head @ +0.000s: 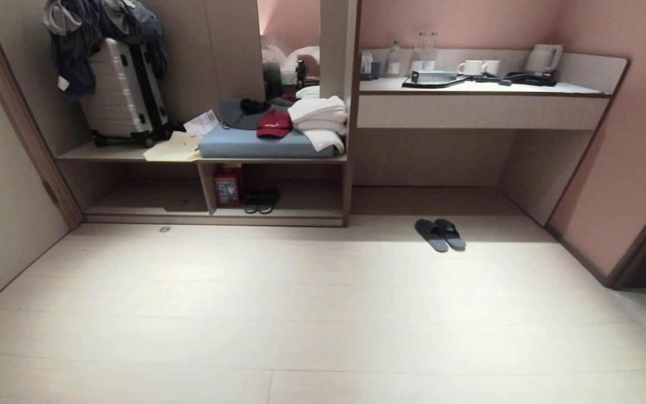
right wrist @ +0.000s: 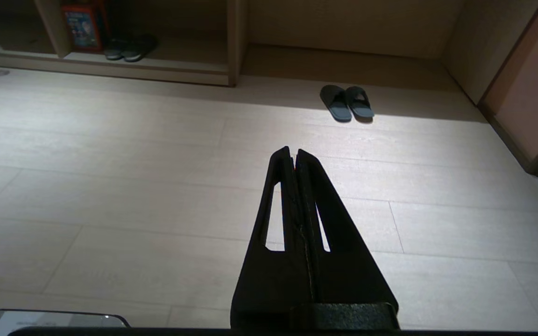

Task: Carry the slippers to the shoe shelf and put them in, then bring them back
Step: Pick up the slippers on the floor

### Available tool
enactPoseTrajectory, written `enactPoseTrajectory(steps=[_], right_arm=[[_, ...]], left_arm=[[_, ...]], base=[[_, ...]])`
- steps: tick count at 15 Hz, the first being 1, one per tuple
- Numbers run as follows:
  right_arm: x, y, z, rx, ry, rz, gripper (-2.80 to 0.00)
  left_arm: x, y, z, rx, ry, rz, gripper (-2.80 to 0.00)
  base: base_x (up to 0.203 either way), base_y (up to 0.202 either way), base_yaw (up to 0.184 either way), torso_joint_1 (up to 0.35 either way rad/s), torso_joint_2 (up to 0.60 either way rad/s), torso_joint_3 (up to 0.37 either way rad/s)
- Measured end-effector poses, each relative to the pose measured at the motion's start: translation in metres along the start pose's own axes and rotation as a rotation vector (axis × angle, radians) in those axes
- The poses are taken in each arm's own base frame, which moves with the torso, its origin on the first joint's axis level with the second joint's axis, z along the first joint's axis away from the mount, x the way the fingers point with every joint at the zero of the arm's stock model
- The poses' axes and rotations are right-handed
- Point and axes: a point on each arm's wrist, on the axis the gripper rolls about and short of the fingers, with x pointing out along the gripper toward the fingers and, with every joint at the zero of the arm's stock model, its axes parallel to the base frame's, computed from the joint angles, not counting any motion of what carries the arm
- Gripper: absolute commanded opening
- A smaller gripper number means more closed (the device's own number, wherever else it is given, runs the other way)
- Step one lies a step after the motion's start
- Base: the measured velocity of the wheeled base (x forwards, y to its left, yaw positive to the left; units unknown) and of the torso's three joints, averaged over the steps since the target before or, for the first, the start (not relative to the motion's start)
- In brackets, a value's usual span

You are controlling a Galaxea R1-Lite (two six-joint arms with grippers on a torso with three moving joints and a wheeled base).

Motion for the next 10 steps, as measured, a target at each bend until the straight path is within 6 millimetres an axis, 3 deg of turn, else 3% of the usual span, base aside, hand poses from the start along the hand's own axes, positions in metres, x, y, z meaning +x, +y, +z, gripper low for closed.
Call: enactPoseTrajectory(steps=[10], right_arm=[[0.0000,0.0000,0.0000,0.000,0.000,0.000,-2.80]], left_arm=[[0.0000,0.0000,0.0001,0.000,-0.001,0.000,-2.80]], base=[[0.196,0.000,0.000,0.002,0.00,0.002]])
